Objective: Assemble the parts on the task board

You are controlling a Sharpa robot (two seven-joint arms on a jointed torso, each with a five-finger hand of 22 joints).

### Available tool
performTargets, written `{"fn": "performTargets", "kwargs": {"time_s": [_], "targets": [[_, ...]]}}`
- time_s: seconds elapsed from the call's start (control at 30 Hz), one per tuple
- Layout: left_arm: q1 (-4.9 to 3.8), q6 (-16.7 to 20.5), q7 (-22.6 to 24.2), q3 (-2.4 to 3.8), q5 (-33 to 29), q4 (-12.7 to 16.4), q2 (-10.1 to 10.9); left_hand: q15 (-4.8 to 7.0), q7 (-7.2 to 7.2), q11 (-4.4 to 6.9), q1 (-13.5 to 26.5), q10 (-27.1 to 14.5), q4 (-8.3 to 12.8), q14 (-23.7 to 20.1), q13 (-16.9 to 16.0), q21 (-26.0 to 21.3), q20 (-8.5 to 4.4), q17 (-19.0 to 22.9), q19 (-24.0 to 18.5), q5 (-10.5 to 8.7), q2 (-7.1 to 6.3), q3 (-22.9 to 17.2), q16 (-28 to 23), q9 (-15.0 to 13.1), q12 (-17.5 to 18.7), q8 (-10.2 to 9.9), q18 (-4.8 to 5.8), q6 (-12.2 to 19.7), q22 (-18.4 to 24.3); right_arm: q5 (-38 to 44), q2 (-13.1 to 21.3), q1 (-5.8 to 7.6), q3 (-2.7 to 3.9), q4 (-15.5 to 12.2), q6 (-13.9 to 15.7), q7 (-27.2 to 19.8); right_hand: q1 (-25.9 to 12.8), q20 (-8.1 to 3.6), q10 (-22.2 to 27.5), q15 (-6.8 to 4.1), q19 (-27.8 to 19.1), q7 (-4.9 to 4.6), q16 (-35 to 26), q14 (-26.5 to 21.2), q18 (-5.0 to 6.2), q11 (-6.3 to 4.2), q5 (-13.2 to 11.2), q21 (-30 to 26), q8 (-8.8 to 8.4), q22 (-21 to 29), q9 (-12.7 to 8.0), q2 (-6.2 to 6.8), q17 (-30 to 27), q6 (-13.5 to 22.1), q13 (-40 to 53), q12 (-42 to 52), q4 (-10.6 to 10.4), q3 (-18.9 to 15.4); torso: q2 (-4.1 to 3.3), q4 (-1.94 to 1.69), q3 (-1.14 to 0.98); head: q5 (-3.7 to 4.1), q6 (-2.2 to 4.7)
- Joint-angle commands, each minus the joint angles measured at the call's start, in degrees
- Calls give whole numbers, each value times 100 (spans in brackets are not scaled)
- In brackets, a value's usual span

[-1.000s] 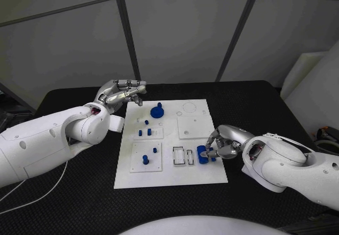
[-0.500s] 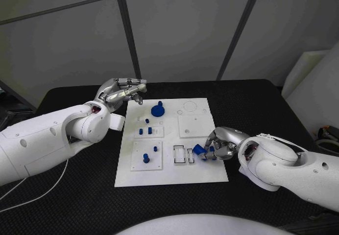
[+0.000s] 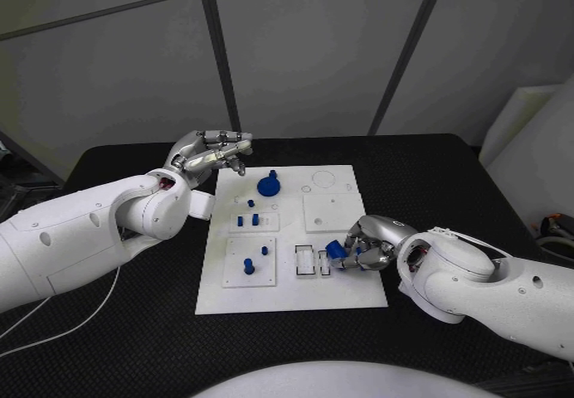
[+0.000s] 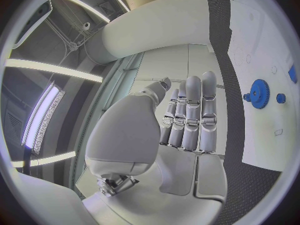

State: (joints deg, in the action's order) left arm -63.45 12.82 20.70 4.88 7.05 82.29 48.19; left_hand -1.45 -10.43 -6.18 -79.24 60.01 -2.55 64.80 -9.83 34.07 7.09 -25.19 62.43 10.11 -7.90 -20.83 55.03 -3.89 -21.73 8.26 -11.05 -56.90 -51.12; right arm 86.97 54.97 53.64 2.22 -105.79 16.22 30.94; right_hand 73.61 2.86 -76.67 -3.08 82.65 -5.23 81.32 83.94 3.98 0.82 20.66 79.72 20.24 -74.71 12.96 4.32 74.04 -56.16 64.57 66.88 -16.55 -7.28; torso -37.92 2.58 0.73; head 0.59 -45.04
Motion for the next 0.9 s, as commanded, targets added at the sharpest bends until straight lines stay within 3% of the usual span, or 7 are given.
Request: {"fn": "performTargets", "kwargs": {"time_s": [0.03, 0.23, 0.37, 0.5, 0.7, 0.8, 0.9], "targets": [[-8, -63, 50, 3, 25, 10, -2, -32, -2, 2, 46, -46, 2, -20, -7, -37, 34, 4, -14, -36, 27, 47, 8, -1, -35, 20, 56, 54, 7, -40, -8, -29, -23, -29, 349, -1, 45, -5, -44, -33, 56, 5, 42, 331, -64, -22, 108, 57, 61, -44, 39, -119, 44, 11, 68, 50, 2, -33, 0, 6, 2, -13, 12], [-7, -64, 34, 3, 25, 1, 15, -33, -8, -2, 41, -60, -3, -22, -6, -45, 35, 4, -10, -34, 36, 56, 9, 1, -37, 17, 56, 68, 16, -104, 83, -36, -22, -164, 1025, -82, 233, -24, -126, -57, 94, 36, 86, 345, -81, -53, 502, 118, 141, -132, 102, -251, 121, -35, 210, 134, 18, -20, 9, 21, -10, -32, 37], [-7, -69, 28, 3, 25, -10, 14, -35, -11, -5, 39, -68, -5, -23, -5, -49, 36, 4, -8, -33, 39, 61, 9, 2, -38, 16, 56, 76, 20, -252, 165, -35, -20, -314, 1539, -221, 311, -37, -146, -71, 107, 55, 109, 352, -87, -71, 633, 139, 166, -163, 131, -302, 162, -59, 243, 138, 22, -18, 13, 13, 5, -11, 48], [-5, -77, 23, 3, 25, -20, 8, -36, -15, -7, 13, -82, -2, -26, -5, -59, 37, 5, -1, -27, 61, 60, 10, 2, -45, 18, 56, 87, 31, -363, 189, -33, -18, -429, 1818, -339, 355, -43, -164, -77, 128, 61, 121, 355, -98, -77, 669, 171, 171, -211, 141, -322, 184, -65, 273, 154, 29, -13, 15, 2, 5, -19, 66], [-4, -86, 20, 2, 25, -25, 3, -37, -20, -9, -3, -90, 2, -28, -5, -64, 37, 5, 3, -25, 71, 61, 11, 2, -49, 19, 55, 95, 37, -580, 86, -32, -17, -451, 1724, -432, 358, -44, -166, -78, 133, 61, 124, 356, -100, -78, 674, 178, 172, -222, 143, -324, 189, -67, 275, 155, 28, -14, -1, -2, 8, -24, 75], [-3, -92, 18, 2, 25, -26, 1, -37, -22, -10, -7, -93, 3, -28, -5, -66, 38, 5, 5, -25, 73, 61, 11, 2, -50, 18, 55, 99, 39, -697, -42, -31, -16, -393, 1444, -448, 335, -45, -165, -78, 131, 57, 122, 355, -100, -75, 677, 177, 171, -220, 148, -309, 185, -67, 273, 145, 12, -42, -1, 7, 7, -44, 68], [-3, -98, 16, 2, 25, -22, -3, -38, -24, -12, -9, -96, 3, -28, -5, -67, 38, 5, 6, -25, 74, 62, 12, 2, -50, 18, 55, 101, 40, -749, -166, -30, -16, -326, 1168, -425, 255, -42, -166, -74, 127, 56, 117, 352, -99, -71, 590, 175, 172, -217, 162, -317, 176, -77, 272, 124, -7, -103, -3, -7, 12, -41, 64]]}}
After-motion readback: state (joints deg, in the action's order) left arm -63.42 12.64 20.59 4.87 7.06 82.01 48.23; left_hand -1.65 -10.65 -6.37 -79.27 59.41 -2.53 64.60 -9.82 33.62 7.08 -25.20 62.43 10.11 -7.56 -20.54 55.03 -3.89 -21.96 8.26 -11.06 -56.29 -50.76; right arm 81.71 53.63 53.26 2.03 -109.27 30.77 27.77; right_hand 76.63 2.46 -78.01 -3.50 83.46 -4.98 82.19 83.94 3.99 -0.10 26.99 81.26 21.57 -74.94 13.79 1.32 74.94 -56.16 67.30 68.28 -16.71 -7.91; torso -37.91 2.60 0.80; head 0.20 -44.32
